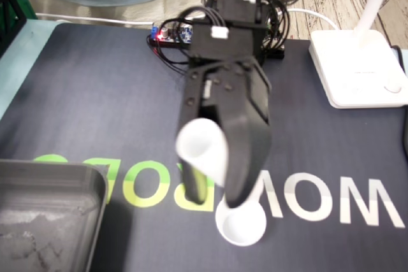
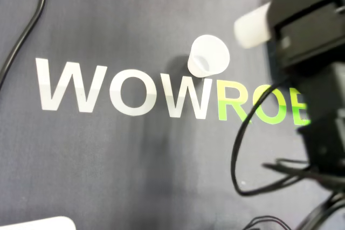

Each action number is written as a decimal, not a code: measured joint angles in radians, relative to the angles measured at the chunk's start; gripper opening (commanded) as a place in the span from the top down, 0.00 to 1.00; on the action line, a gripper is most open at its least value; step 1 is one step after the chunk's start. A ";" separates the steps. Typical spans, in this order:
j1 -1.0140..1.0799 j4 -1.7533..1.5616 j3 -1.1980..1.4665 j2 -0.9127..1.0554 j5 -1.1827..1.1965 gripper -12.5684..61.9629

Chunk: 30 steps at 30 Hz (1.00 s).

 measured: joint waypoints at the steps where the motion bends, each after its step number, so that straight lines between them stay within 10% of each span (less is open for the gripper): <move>1: -0.008 -0.003 0.014 0.000 -0.043 0.78; 30: -0.064 -0.383 0.040 -0.368 -0.353 0.77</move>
